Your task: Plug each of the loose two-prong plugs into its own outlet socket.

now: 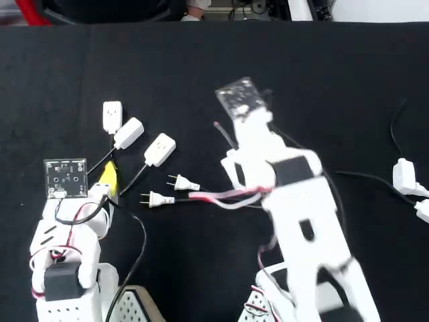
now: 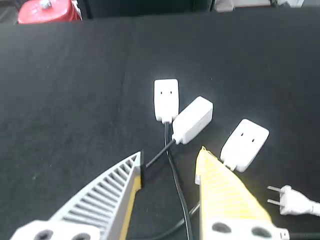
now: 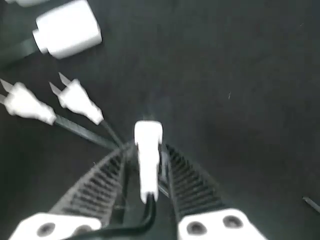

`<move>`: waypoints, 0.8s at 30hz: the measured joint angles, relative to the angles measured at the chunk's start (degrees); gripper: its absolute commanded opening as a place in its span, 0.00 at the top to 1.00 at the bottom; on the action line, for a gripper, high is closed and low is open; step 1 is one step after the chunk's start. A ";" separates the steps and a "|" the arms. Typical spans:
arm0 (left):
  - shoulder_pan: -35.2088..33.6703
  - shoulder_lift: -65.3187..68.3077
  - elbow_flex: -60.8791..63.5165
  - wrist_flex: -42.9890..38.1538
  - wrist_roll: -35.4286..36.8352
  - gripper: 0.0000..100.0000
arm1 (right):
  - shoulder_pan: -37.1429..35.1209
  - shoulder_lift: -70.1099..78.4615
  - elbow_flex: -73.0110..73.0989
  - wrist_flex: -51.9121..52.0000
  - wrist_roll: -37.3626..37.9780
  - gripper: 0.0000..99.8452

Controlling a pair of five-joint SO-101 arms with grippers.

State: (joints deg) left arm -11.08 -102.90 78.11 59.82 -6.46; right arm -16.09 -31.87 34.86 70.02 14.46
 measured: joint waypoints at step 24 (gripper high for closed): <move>5.45 97.49 -54.51 -8.00 -7.65 0.81 | 9.14 15.82 -8.35 -3.34 -2.20 0.99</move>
State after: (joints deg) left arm -5.63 -5.41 23.60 51.82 -14.11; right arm -6.95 -16.04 26.51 66.68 12.26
